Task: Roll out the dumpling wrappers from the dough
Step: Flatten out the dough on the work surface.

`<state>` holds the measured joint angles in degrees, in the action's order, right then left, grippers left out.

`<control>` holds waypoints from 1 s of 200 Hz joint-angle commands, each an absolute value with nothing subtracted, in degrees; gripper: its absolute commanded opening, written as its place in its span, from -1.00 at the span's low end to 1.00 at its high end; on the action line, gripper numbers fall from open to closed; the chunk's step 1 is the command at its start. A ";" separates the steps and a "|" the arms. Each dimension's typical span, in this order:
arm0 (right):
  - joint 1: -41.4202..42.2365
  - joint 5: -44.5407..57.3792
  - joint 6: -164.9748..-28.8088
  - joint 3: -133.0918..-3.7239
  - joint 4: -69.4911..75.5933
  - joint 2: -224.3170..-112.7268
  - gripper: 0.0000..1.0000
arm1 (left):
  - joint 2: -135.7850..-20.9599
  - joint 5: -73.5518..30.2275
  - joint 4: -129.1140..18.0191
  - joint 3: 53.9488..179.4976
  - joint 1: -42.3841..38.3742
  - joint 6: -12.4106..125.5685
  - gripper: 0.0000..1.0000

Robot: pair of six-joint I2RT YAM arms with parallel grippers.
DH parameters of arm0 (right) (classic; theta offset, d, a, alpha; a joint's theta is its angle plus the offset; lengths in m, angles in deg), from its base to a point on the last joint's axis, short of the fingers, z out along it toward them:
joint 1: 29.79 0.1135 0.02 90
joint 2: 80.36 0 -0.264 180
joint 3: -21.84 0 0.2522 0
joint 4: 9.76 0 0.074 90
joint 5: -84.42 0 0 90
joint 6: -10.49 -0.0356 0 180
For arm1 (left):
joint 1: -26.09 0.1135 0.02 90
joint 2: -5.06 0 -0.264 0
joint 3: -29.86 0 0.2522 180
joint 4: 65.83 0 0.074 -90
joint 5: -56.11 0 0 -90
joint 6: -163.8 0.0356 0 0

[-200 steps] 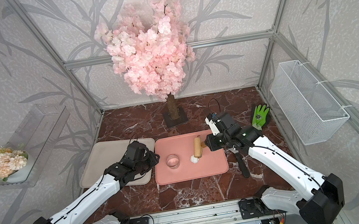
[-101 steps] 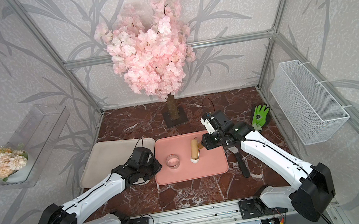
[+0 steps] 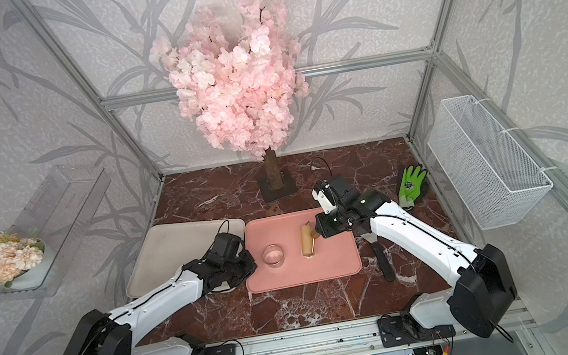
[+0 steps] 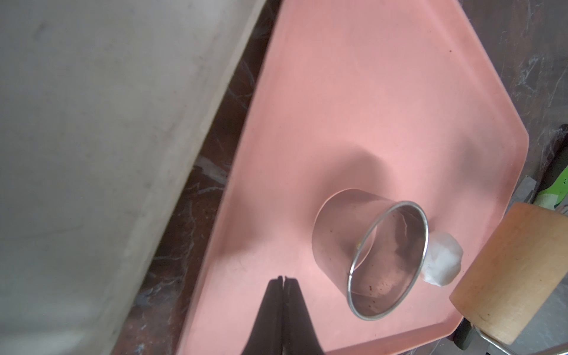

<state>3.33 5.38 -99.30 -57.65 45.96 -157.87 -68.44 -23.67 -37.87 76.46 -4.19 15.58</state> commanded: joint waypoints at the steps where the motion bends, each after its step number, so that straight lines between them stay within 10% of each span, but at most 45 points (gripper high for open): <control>1: 3.74 5.65 -98.50 -58.87 45.73 -158.44 -1.00 | -69.34 -23.74 -38.73 75.52 -4.12 15.18 -0.89; 200: 5.19 3.39 -100.08 -59.71 43.15 -162.52 -1.00 | -73.02 -23.37 -39.21 74.47 -4.18 14.03 -1.00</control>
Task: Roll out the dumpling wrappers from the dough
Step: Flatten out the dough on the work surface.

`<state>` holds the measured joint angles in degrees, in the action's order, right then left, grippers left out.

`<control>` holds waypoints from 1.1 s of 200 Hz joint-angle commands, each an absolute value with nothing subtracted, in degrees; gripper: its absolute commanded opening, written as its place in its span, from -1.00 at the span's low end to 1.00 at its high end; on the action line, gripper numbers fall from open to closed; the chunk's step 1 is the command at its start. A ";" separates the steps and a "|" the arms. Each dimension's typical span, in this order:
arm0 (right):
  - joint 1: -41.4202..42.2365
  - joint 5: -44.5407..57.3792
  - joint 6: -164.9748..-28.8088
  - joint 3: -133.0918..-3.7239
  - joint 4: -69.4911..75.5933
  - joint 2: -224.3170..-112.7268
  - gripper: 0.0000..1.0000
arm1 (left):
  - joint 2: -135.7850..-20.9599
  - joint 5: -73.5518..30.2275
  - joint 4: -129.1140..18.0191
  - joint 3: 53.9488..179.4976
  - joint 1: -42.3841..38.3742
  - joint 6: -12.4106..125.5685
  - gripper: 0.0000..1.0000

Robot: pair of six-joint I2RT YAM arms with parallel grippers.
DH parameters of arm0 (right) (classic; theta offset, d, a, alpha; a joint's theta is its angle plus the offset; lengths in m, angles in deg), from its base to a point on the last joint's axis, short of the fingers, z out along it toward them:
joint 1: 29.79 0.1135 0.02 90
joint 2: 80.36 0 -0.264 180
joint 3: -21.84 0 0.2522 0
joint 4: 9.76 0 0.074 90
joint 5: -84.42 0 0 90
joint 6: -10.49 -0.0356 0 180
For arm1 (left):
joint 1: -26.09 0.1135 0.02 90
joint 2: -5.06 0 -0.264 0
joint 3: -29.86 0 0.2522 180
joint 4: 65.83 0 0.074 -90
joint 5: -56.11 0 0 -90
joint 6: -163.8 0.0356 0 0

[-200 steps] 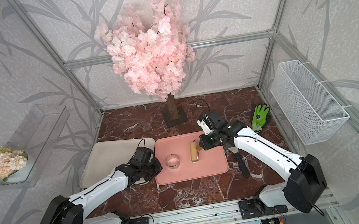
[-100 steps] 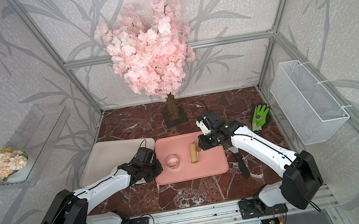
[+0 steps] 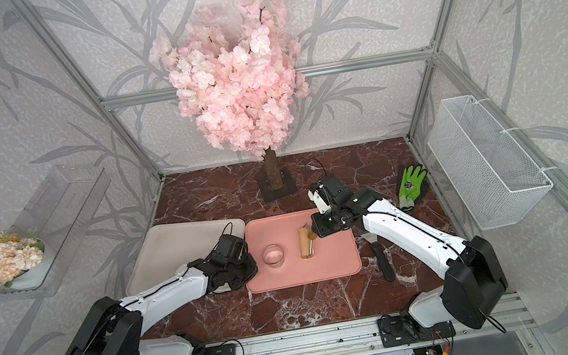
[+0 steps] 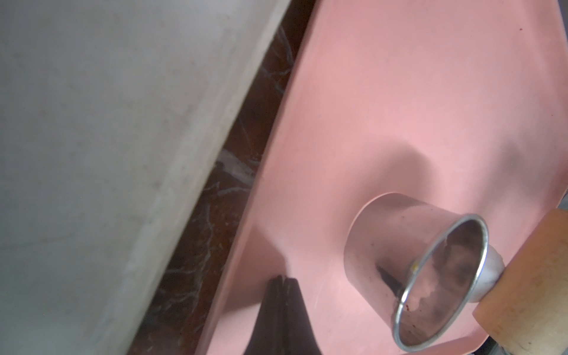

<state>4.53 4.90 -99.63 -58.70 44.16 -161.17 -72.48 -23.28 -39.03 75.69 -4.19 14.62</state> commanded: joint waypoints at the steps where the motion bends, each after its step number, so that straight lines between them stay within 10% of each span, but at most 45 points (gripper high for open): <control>1: 5.23 3.34 -100.07 -59.70 43.13 -162.53 -1.00 | -73.01 -23.36 -39.22 74.47 -4.21 14.03 -1.00; 220: 6.34 1.89 -101.22 -62.02 43.51 -158.32 -1.00 | -74.48 -22.89 -39.73 74.03 -4.23 14.12 -1.00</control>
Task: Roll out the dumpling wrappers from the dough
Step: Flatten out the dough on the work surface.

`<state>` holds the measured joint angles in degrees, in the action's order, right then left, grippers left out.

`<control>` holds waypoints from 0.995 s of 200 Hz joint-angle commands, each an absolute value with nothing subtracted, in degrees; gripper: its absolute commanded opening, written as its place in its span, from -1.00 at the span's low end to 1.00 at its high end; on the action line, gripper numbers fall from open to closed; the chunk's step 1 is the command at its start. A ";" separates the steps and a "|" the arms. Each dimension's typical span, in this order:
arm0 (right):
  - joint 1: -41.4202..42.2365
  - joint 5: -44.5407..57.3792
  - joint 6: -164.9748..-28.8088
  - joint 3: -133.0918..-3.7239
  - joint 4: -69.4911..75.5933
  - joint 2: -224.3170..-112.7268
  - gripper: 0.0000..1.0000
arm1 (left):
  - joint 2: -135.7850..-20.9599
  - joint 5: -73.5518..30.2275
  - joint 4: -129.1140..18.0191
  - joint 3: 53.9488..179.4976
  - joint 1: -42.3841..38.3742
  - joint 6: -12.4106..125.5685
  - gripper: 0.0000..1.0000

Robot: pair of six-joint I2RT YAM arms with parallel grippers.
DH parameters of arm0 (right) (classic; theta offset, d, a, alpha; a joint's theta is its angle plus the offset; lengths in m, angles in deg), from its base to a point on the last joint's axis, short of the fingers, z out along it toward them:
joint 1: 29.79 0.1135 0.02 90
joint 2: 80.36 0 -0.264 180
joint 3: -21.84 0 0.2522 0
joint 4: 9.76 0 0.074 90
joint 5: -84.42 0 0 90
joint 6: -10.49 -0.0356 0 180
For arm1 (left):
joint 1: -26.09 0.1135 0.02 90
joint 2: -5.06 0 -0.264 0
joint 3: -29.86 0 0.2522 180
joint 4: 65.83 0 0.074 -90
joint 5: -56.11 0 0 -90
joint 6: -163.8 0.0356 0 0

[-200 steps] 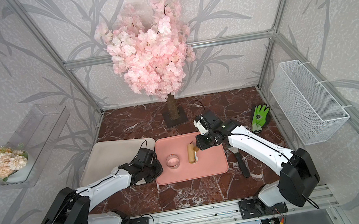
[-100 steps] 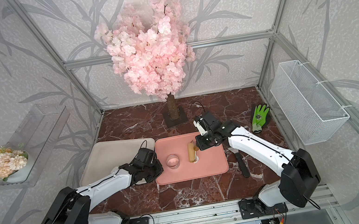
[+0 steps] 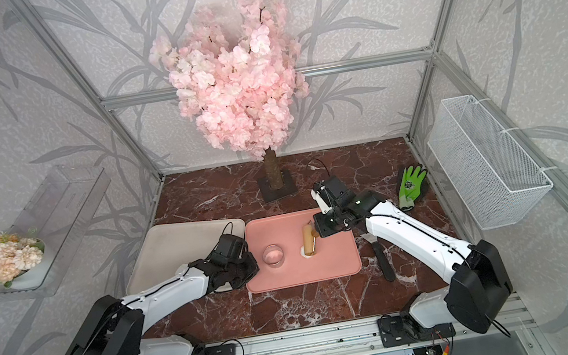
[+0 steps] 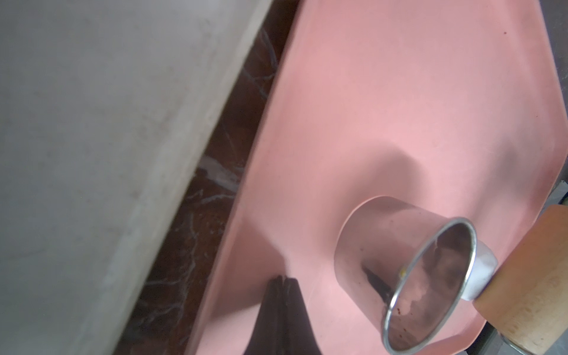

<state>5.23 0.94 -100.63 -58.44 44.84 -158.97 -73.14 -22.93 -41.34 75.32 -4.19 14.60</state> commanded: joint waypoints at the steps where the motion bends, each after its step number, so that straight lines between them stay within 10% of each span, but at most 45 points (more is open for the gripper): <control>1: 6.42 1.89 -101.22 -62.08 43.49 -158.32 -1.00 | -74.48 -22.85 -39.70 74.03 -4.18 14.12 -1.00; 199: 2.21 -2.77 -99.20 -55.33 45.32 -157.61 -1.00 | -75.86 -22.11 -40.73 73.94 -4.16 14.21 -1.00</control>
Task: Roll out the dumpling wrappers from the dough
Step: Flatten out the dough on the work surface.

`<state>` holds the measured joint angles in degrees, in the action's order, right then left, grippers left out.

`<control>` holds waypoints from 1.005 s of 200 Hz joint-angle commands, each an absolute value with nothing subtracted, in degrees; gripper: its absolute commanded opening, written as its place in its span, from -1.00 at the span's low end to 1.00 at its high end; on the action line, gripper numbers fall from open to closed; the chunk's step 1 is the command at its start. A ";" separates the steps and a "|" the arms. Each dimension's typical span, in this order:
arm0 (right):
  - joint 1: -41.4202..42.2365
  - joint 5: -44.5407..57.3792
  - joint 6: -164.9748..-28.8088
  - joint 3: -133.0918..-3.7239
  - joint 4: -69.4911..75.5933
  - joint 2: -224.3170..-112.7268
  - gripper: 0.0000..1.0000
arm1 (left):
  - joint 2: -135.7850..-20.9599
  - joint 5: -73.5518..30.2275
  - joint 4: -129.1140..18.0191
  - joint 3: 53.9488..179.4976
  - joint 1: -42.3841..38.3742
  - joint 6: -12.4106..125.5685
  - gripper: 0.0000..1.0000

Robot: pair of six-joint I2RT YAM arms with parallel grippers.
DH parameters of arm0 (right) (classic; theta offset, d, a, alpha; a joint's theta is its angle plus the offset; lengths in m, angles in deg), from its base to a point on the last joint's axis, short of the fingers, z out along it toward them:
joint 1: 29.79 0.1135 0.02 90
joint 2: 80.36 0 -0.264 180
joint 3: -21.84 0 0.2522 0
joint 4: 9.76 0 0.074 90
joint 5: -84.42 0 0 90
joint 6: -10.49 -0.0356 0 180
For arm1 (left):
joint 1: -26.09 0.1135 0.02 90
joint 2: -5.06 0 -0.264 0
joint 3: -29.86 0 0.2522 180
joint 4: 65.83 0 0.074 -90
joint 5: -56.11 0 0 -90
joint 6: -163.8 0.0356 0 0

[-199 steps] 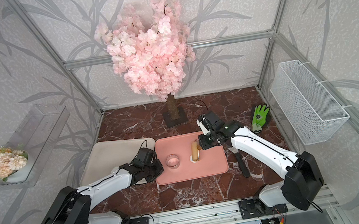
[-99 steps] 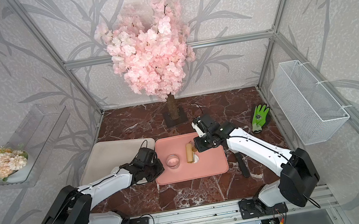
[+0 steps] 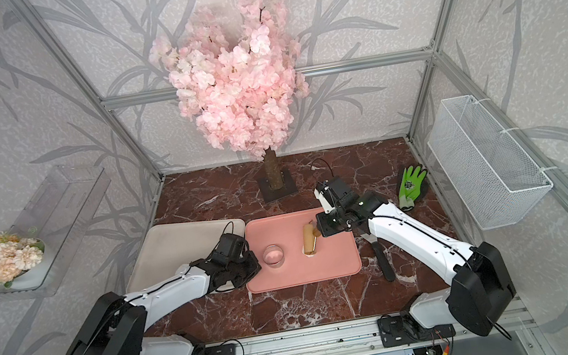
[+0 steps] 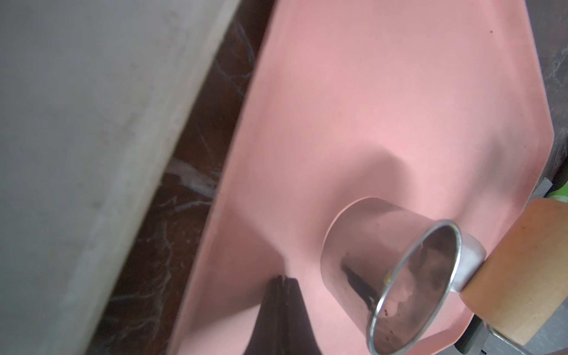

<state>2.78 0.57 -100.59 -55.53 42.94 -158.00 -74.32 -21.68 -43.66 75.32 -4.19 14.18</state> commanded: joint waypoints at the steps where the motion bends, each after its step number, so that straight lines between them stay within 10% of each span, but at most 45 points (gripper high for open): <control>1: 2.21 -2.68 -99.24 -55.40 45.36 -157.61 -1.00 | -75.88 -22.07 -40.77 73.94 -4.19 14.21 -1.00; 201: 3.99 -4.56 -99.09 -55.38 45.27 -160.22 -1.00 | -75.93 -21.94 -40.58 74.29 -4.15 14.30 -1.00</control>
